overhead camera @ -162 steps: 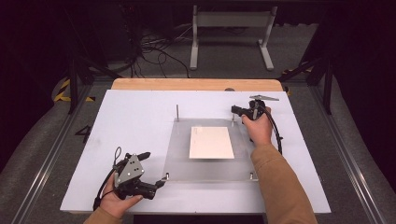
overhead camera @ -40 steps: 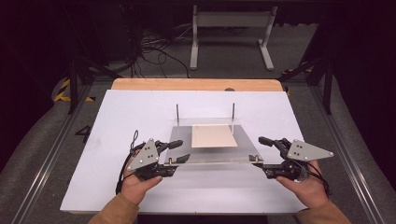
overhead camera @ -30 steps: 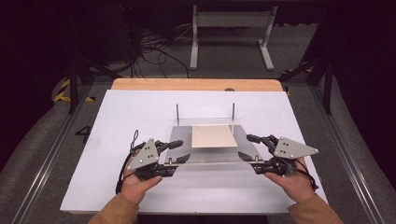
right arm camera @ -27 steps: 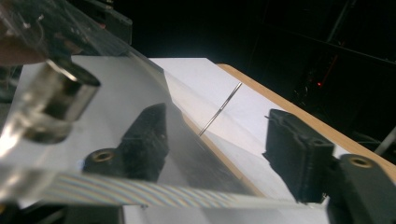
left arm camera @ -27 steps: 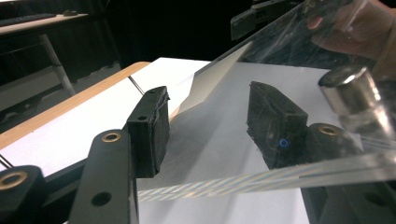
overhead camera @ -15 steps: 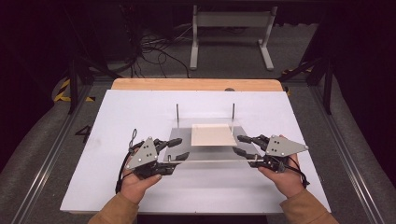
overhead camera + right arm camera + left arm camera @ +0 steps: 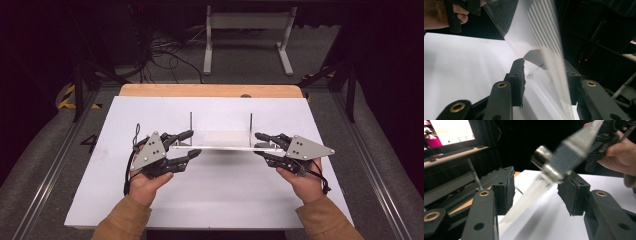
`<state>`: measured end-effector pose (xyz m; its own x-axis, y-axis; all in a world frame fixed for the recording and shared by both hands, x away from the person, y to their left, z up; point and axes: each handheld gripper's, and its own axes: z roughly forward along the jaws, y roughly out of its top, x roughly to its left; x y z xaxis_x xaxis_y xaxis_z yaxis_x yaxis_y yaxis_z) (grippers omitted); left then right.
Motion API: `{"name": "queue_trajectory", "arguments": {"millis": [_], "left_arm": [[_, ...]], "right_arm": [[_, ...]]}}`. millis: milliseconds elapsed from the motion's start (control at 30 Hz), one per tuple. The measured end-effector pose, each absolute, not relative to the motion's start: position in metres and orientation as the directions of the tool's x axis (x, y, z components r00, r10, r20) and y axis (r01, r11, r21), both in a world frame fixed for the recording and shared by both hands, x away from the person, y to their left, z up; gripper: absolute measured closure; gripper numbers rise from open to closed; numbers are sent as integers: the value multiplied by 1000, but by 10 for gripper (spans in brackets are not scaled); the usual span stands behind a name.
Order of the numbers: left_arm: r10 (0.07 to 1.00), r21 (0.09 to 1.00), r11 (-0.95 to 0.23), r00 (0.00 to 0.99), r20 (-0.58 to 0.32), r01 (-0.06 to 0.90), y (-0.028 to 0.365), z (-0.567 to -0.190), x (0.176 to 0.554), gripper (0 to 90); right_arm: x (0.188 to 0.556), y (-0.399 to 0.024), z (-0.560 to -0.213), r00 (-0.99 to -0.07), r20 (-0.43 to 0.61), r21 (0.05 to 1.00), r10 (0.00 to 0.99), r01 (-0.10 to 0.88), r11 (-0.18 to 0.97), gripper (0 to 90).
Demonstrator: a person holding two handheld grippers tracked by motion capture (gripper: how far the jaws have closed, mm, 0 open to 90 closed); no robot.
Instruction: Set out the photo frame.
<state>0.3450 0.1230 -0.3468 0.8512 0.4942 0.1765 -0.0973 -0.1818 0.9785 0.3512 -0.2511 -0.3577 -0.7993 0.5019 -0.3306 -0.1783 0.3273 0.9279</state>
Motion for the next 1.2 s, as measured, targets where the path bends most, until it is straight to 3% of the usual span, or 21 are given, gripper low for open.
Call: {"name": "queue_trajectory", "arguments": {"millis": [367, 533, 800, 1200], "left_arm": [[516, 973, -143, 825, 230, -182, 122, -306, 337, 511], [519, 973, -129, 823, 231, -192, 124, -298, 335, 513], [503, 983, -67, 845, 181, -170, 132, -282, 324, 526], [493, 992, -49, 861, 128, -119, 141, -274, 310, 550]], "right_arm": [[340, -251, -334, -738, -406, 909, 538, -263, 324, 633], [331, -253, -326, -751, -387, 920, 534, -271, 284, 660], [310, -251, -311, -809, -300, 952, 506, -223, 209, 702], [300, -247, -299, -857, -210, 972, 470, -132, 194, 711]]}}
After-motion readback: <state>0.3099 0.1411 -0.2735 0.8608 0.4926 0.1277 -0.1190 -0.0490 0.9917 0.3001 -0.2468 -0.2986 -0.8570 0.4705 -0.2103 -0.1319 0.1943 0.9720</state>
